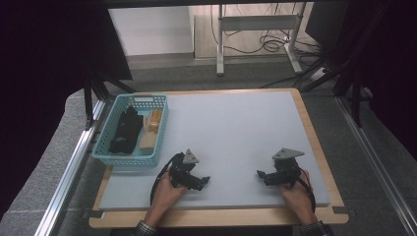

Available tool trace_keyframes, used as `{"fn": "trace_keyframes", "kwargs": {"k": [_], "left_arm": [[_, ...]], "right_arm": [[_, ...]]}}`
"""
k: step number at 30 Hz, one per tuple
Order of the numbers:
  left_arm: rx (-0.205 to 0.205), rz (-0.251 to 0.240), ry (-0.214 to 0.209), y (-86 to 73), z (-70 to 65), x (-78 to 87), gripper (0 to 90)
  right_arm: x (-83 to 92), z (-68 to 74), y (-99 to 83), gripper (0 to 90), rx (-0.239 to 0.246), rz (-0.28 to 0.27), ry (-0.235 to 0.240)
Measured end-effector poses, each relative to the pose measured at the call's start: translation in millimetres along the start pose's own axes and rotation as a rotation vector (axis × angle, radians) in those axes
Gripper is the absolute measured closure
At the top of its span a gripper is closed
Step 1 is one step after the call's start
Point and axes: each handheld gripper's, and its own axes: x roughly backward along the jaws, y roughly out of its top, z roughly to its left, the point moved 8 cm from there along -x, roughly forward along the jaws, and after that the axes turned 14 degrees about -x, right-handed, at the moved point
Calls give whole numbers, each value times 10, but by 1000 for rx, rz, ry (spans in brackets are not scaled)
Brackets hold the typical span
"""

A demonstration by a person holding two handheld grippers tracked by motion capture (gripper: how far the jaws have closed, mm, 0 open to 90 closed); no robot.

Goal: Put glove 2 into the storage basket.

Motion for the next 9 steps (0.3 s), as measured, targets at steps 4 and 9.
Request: {"fn": "trace_keyframes", "kwargs": {"k": [4,9], "left_arm": [[3,0,1,-1,-3,0,16],[2,0,2,-3,-4,0,17]], "right_arm": [[0,0,0,81,0,0,0],[-1,2,-3,81,-1,0,0]]}}
